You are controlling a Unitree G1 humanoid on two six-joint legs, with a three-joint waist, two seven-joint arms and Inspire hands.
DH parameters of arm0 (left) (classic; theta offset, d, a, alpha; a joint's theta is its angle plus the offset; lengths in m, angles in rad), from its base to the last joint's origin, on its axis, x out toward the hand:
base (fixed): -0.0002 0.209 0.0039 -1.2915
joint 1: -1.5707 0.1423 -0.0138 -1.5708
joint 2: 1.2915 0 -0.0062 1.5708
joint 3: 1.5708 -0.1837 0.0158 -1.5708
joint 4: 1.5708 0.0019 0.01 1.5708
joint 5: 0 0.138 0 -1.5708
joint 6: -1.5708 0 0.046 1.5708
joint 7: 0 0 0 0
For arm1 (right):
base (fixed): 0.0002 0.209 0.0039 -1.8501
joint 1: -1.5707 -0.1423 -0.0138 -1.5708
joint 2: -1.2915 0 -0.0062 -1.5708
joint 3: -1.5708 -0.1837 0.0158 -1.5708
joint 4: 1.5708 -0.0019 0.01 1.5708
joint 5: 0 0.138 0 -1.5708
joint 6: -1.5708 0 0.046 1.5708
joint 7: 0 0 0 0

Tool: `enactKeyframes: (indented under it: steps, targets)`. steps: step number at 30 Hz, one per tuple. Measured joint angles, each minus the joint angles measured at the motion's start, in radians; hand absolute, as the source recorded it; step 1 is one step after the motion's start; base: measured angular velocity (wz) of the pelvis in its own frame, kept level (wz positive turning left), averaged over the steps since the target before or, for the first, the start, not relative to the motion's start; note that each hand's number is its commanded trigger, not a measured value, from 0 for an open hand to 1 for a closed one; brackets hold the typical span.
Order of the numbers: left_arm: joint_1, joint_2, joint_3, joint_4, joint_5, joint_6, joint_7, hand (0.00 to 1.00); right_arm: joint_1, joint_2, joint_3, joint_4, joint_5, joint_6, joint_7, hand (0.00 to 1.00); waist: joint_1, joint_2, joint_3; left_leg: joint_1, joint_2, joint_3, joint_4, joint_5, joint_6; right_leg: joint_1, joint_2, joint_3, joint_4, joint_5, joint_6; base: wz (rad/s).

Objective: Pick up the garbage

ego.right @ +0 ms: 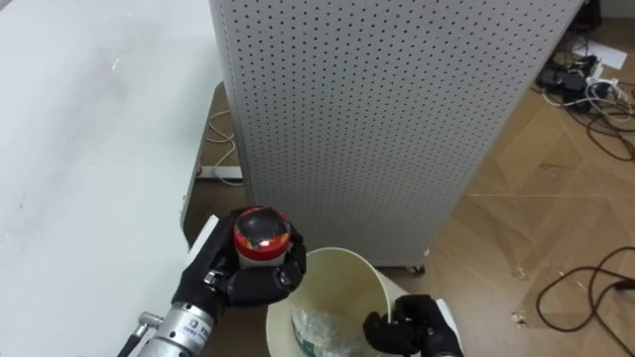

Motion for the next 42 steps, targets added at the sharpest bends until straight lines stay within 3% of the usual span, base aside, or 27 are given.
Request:
enactKeyframes:
  steps: [7, 8, 10, 26, 30, 42]
  targets:
    - [0.0, -0.018, -0.067, 0.007, -0.003, 0.013, -0.037, 1.0, -0.003, 0.002, 0.003, -0.002, -0.004, 0.0, 0.001, 1.0, -0.007, 0.003, 0.0016, -0.005, 0.001, 0.02, -0.002, 0.0, 0.0, -0.016, -0.001, 0.01, 0.001, 0.0, 0.0, -0.08]
    - [0.0, -0.018, -0.071, 0.011, -0.003, 0.015, -0.042, 0.96, -0.004, 0.002, 0.003, -0.002, -0.005, 0.0, 0.001, 1.0, -0.01, 0.004, 0.0022, -0.005, 0.001, 0.021, -0.002, 0.0, 0.0, -0.016, -0.002, 0.01, 0.001, 0.0, 0.0, 0.0]
    - [0.0, -0.018, -0.087, 0.021, -0.003, 0.035, -0.05, 0.0, -0.017, 0.002, 0.003, -0.002, -0.006, 0.0, 0.001, 1.0, -0.026, 0.009, 0.0055, -0.005, 0.001, 0.022, -0.003, 0.0, 0.0, -0.016, -0.002, 0.011, 0.001, 0.0, 0.0, 0.0]
    - [-0.002, -0.028, -0.104, 0.054, -0.021, 0.061, -0.126, 0.0, -0.039, 0.004, 0.004, -0.005, -0.007, 0.007, 0.014, 1.0, -0.031, 0.015, 0.0061, -0.012, 0.003, 0.025, 0.001, 0.0, 0.0, -0.033, 0.0, 0.014, 0.019, 0.0, 0.0, 0.0]
    - [-0.002, -0.03, -0.103, 0.054, -0.021, 0.071, -0.132, 0.0, -0.038, 0.007, 0.006, -0.004, -0.014, 0.033, 0.014, 1.0, -0.028, 0.017, 0.0054, -0.013, 0.003, 0.025, 0.001, 0.0, 0.0, -0.034, 0.0, 0.014, 0.02, 0.0, 0.0, 0.0]
    - [-0.023, -0.032, -0.104, 0.051, -0.011, 0.075, -0.131, 0.0, -0.032, 0.015, 0.011, -0.01, 0.01, 0.033, 0.0, 1.0, -0.026, 0.021, 0.0024, -0.002, 0.002, 0.033, 0.002, 0.0, 0.0, -0.028, 0.001, 0.03, 0.021, 0.0, 0.0, -0.02]
